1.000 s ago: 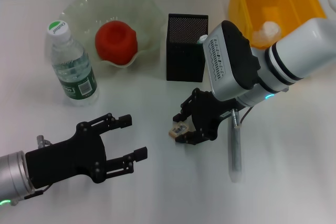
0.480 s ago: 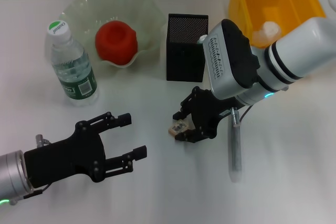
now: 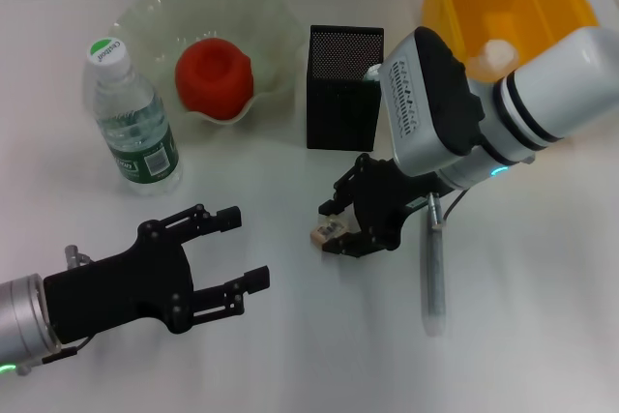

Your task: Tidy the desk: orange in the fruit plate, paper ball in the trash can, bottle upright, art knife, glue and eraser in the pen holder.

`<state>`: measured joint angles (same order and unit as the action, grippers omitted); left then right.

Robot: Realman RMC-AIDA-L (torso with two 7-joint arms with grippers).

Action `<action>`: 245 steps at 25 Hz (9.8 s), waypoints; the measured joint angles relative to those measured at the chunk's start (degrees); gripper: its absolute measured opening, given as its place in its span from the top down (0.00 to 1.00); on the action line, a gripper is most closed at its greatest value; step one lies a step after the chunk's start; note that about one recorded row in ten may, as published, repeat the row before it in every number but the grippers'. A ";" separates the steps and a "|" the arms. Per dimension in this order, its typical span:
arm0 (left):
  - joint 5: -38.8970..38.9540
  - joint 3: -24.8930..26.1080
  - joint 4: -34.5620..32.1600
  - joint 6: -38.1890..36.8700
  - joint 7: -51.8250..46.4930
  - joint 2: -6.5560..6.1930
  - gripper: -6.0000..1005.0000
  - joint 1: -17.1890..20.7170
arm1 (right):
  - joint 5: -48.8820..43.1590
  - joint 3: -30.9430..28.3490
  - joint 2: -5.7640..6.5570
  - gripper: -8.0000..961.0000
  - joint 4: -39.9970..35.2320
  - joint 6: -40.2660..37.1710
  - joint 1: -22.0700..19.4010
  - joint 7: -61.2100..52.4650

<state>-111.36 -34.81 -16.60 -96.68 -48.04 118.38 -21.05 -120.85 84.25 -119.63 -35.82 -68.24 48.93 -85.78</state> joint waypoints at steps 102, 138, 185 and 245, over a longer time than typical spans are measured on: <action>2.74 1.04 -0.14 1.28 -3.03 -0.09 0.22 0.14 | 36.83 -26.17 3.50 0.27 -1.94 -18.84 -15.96 16.34; 3.01 -5.66 -1.83 -0.12 -3.70 -0.08 0.22 -0.84 | -22.10 -6.56 1.21 0.27 -12.46 -32.60 5.24 14.06; 3.17 -4.91 -1.24 1.22 -4.08 0.09 0.22 -0.59 | -22.23 5.66 -0.08 0.57 -11.19 -21.18 3.78 17.67; 3.26 -0.80 -1.55 1.34 -2.01 -0.05 0.22 -0.10 | -2.47 -26.65 0.57 0.85 -16.11 -22.48 -10.41 21.58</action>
<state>-108.11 -35.61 -18.15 -95.34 -50.04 118.34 -21.16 -123.32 57.60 -119.06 -51.92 -90.72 38.52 -64.20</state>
